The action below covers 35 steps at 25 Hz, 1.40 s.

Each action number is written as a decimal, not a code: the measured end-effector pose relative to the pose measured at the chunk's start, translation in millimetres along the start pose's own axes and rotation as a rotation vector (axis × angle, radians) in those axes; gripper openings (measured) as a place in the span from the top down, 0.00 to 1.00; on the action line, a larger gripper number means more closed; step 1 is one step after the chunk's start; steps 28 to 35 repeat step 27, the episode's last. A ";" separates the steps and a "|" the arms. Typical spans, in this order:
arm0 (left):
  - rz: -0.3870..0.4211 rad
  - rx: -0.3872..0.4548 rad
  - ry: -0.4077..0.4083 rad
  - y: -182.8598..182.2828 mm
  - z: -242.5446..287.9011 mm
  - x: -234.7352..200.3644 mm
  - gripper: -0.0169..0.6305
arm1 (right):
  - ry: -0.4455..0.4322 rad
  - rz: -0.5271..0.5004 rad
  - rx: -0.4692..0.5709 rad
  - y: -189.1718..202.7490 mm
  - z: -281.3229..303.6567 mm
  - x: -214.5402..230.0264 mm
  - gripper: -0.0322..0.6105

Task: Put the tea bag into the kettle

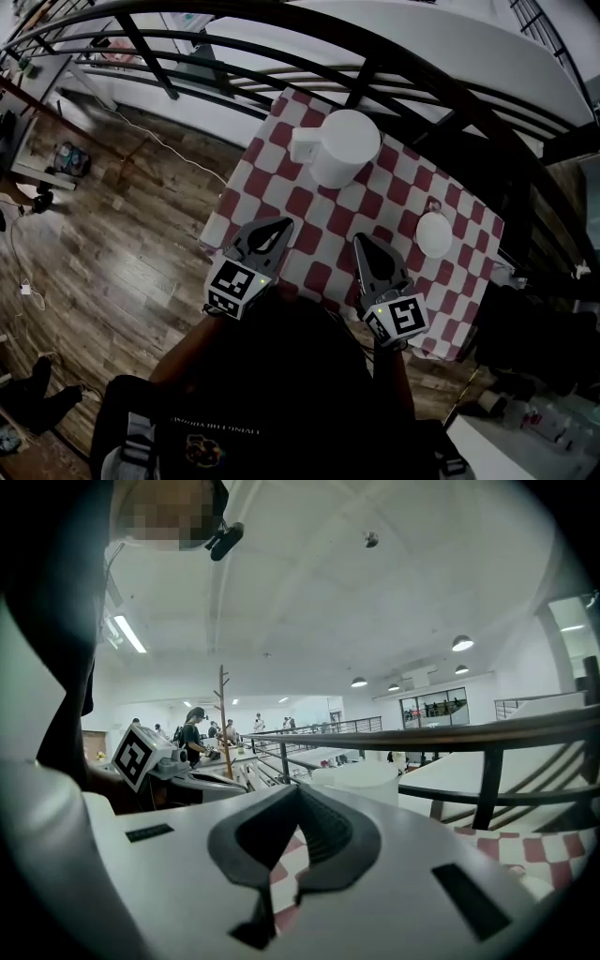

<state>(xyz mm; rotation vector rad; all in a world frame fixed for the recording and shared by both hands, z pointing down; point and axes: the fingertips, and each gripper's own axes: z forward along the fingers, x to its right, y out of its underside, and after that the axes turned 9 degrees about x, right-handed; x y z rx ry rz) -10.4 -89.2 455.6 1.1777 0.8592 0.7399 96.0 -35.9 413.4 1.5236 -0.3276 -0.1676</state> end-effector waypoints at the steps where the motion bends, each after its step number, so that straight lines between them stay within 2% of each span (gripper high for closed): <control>1: -0.007 -0.002 0.005 0.4 0.6 1.3 0.97 | -0.004 0.004 -0.005 2.1 1.3 -1.1 0.93; 11: -0.010 -0.012 0.008 1.6 -2.5 3.7 0.97 | -0.025 0.048 -0.045 9.8 7.3 -13.1 0.93; 23: -0.011 -0.008 0.010 0.7 -5.8 3.3 0.97 | -0.029 0.031 -0.040 11.7 8.8 -15.6 0.93; 35: -0.017 -0.015 0.010 2.6 -10.6 4.1 0.97 | -0.025 0.056 -0.062 12.0 7.8 -23.9 0.93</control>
